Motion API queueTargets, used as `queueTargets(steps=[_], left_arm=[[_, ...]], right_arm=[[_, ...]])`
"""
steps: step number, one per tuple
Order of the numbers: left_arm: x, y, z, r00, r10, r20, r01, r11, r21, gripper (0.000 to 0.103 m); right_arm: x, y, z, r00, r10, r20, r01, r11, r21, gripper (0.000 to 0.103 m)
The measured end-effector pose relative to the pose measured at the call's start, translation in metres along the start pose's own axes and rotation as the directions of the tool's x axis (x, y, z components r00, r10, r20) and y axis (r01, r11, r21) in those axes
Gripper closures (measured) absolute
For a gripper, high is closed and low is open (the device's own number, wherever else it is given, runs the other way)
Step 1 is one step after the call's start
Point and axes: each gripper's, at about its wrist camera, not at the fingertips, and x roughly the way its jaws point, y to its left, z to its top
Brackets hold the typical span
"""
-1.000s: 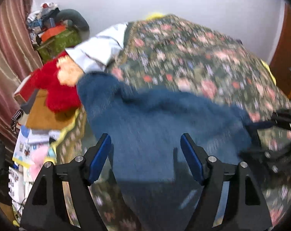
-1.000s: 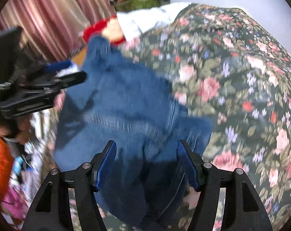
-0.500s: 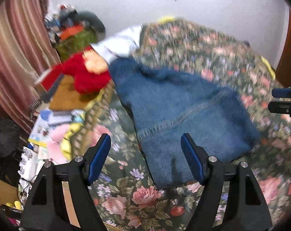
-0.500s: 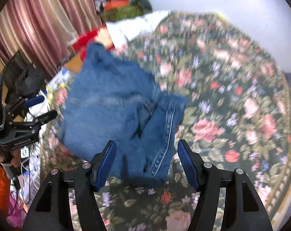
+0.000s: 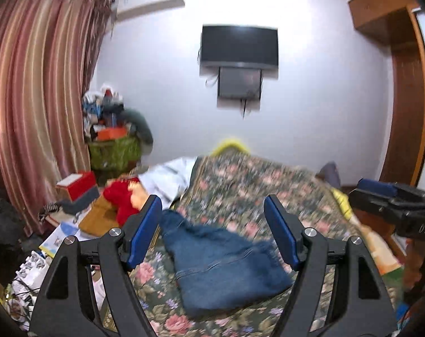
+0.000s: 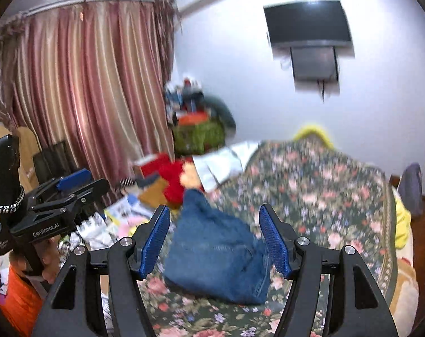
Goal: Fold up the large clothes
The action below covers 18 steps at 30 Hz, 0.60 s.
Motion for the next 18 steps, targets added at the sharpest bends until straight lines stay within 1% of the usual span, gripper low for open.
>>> queueTargets(steps=[2, 5, 7, 8, 9, 10, 11, 12, 14, 17, 18], left_arm=[[-0.015, -0.005, 0.001, 0.999, 0.008, 0.041, -0.008, 1.0, 0.002, 0.028], [-0.032, -0.011, -0.002, 0.997, 0.022, 0.074, -0.022, 1.0, 0.008, 0.028], [-0.04, -0.014, -0.005, 0.996, 0.022, 0.081, -0.023, 1.0, 0.005, 0.026], [-0.044, -0.016, -0.006, 0.996, 0.023, 0.085, -0.024, 1.0, 0.004, 0.022], [-0.047, -0.017, -0.009, 0.996, 0.027, 0.088, -0.027, 1.0, 0.004, 0.016], [-0.05, -0.018, -0.01, 0.995, 0.033, 0.096, -0.034, 0.999, 0.006, 0.014], [-0.051, -0.02, -0.012, 0.994, 0.037, 0.103, -0.038, 0.999, 0.009, 0.011], [-0.054, -0.02, -0.013, 0.993, 0.042, 0.109, -0.044, 0.999, 0.013, 0.007], [-0.055, -0.022, -0.016, 0.992, 0.054, 0.114, -0.056, 0.998, 0.017, 0.003], [-0.055, -0.021, -0.019, 0.992, 0.053, 0.113, -0.055, 0.998, 0.011, 0.002], [-0.056, -0.021, -0.02, 0.993, 0.051, 0.111, -0.052, 0.999, 0.007, 0.002]], right_arm=[[-0.018, 0.011, 0.002, 0.999, -0.001, 0.039, 0.001, 1.0, -0.009, 0.039], [-0.041, 0.026, -0.002, 0.996, -0.006, 0.093, 0.007, 1.0, -0.01, 0.039], [-0.049, 0.034, -0.006, 0.994, -0.013, 0.107, 0.014, 1.0, -0.008, 0.039], [-0.054, 0.037, -0.009, 0.993, -0.025, 0.115, 0.026, 1.0, -0.003, 0.039], [-0.056, 0.04, -0.011, 0.992, -0.04, 0.119, 0.04, 0.999, 0.001, 0.032], [-0.059, 0.042, -0.013, 0.992, -0.05, 0.12, 0.05, 0.999, 0.003, 0.027], [-0.062, 0.045, -0.016, 0.989, -0.065, 0.13, 0.065, 0.998, 0.005, 0.018], [-0.064, 0.047, -0.019, 0.987, -0.078, 0.141, 0.078, 0.997, 0.009, 0.011], [-0.069, 0.05, -0.023, 0.983, -0.101, 0.156, 0.101, 0.995, 0.01, 0.005], [-0.074, 0.056, -0.026, 0.976, -0.142, 0.167, 0.145, 0.989, -0.004, 0.0], [-0.075, 0.056, -0.025, 0.973, -0.156, 0.171, 0.16, 0.987, -0.008, 0.0]])
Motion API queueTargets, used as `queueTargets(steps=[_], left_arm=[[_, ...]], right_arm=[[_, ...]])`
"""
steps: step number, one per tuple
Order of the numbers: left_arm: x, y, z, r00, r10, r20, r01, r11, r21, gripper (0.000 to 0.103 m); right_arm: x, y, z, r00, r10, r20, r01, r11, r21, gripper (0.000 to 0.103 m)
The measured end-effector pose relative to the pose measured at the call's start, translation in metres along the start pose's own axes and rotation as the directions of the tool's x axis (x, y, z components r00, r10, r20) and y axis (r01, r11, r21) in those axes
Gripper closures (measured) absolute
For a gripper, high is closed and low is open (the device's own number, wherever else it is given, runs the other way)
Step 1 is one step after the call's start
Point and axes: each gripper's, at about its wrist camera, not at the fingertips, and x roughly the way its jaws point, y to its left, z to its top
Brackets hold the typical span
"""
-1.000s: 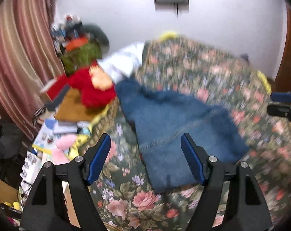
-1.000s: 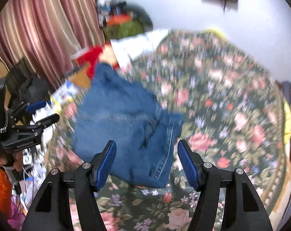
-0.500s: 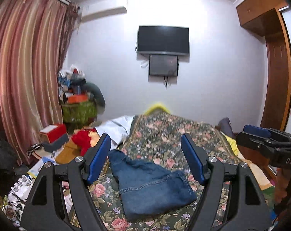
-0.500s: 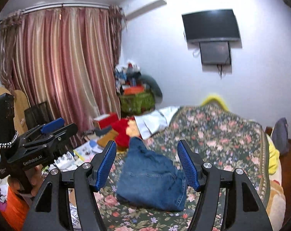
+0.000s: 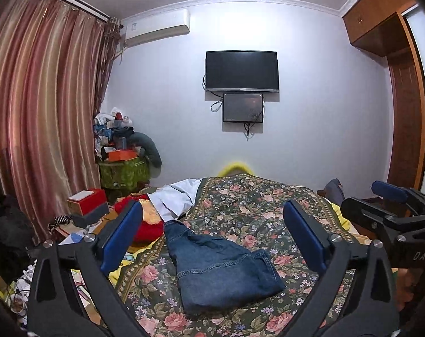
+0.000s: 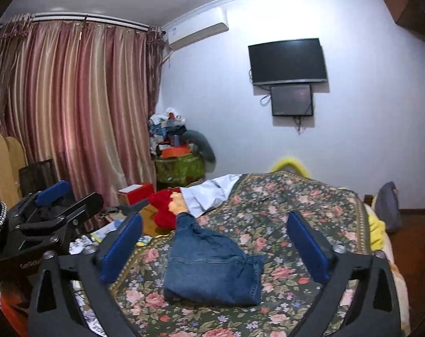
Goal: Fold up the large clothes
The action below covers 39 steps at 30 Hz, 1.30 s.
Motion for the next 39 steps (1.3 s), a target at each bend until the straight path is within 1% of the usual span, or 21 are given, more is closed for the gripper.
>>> queueTargets(steps=[3, 18, 30, 39], left_arm=[[0.0, 0.001, -0.002, 1.0, 0.004, -0.005, -0.004, 1.0, -0.004, 0.002], [0.003, 0.005, -0.002, 1.0, 0.005, -0.019, -0.005, 0.999, -0.035, 0.001], [0.006, 0.007, -0.003, 1.0, 0.009, -0.026, -0.01, 0.999, -0.034, 0.001], [0.011, 0.008, -0.004, 0.999, -0.002, -0.032, 0.0, 0.999, -0.037, 0.001]], right_arm=[[-0.003, 0.002, 0.001, 1.0, -0.024, 0.003, 0.024, 1.0, -0.013, 0.0], [-0.002, -0.001, 0.001, 1.0, -0.025, -0.009, 0.025, 1.0, -0.003, 0.0], [0.005, -0.006, -0.001, 0.999, -0.024, -0.023, 0.024, 1.0, 0.008, 0.0], [0.007, -0.007, -0.002, 0.999, -0.024, -0.026, 0.024, 1.0, 0.009, 0.0]])
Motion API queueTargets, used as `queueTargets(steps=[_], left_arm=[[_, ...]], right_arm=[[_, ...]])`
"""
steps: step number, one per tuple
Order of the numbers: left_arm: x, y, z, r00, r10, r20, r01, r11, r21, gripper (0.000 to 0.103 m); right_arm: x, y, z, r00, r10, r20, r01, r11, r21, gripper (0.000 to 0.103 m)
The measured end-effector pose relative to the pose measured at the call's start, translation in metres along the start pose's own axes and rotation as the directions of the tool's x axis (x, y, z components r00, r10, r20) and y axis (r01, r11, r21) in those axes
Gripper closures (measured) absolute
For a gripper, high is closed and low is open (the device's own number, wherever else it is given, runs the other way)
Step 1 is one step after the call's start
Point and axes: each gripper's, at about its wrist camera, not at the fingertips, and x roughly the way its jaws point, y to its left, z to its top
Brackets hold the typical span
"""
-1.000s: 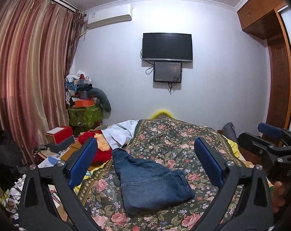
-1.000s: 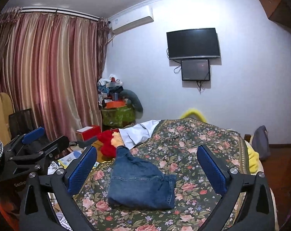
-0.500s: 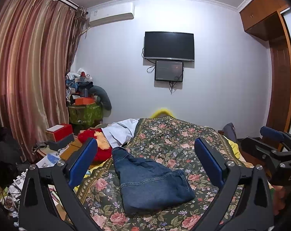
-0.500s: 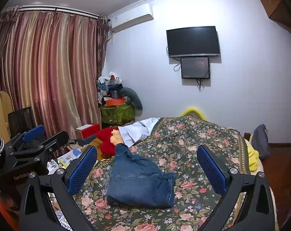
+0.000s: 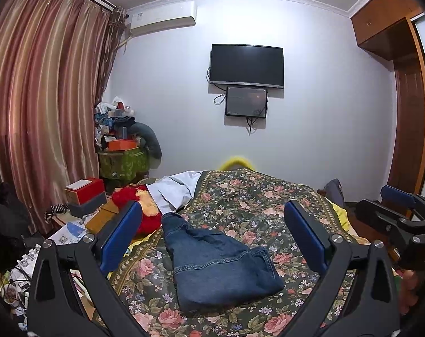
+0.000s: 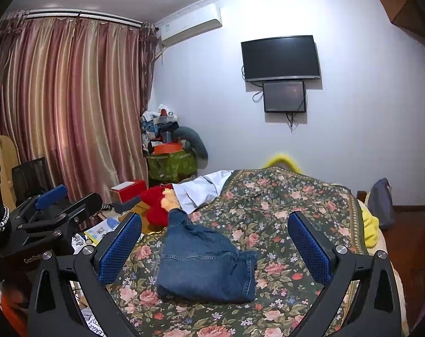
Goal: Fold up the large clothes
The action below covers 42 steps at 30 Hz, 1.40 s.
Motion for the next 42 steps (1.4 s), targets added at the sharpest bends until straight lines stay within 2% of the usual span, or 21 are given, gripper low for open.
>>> queueTargets(steps=[28, 42], left_arm=[[0.0, -0.008, 0.0, 0.998, -0.067, -0.018, 0.067, 0.998, 0.018, 0.001], [-0.002, -0.015, 0.0, 0.997, -0.077, -0.016, 0.077, 0.997, 0.03, 0.001]], right_arm=[[-0.004, 0.004, -0.003, 1.0, 0.001, 0.016, -0.002, 1.0, 0.005, 0.0], [-0.002, 0.005, -0.001, 1.0, -0.006, 0.013, 0.005, 1.0, 0.024, 0.0]])
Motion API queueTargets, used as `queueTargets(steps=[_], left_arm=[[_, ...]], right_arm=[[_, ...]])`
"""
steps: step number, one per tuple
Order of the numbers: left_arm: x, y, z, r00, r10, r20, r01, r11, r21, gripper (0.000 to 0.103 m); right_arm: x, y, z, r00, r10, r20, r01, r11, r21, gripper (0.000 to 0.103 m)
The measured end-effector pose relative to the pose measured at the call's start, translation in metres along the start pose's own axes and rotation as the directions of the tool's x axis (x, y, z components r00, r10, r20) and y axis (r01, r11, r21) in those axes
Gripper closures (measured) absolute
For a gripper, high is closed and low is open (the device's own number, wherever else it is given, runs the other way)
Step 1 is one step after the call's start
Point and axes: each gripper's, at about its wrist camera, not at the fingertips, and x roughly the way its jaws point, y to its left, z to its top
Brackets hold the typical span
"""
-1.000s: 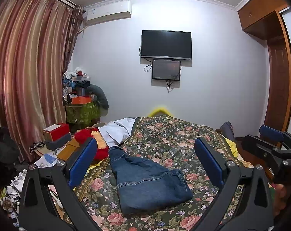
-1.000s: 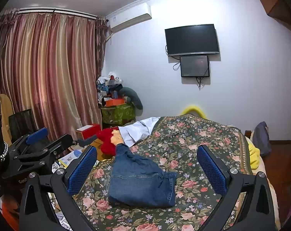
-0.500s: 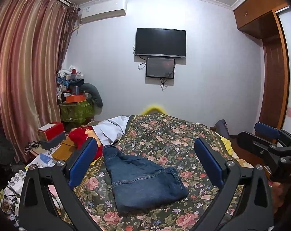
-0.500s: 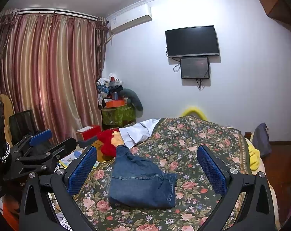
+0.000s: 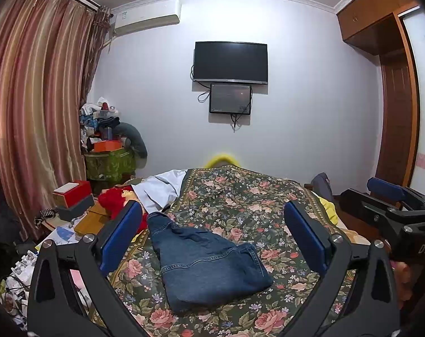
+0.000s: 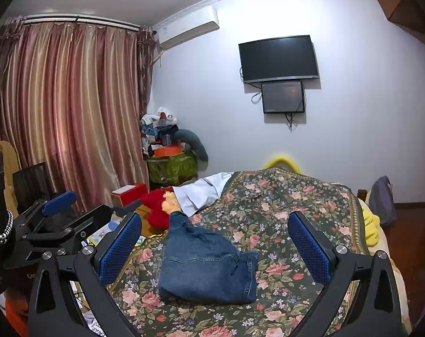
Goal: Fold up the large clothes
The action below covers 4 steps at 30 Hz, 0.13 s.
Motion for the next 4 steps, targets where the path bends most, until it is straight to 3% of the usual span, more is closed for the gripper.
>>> queueTargets(steps=[4], left_arm=[[-0.0003, -0.0011, 0.0001, 1.0, 0.001, 0.001, -0.001, 1.0, 0.003, 0.001]], right_arm=[[0.0005, -0.0009, 0.0007, 1.0, 0.0, -0.002, 0.0, 1.0, 0.011, 0.0]])
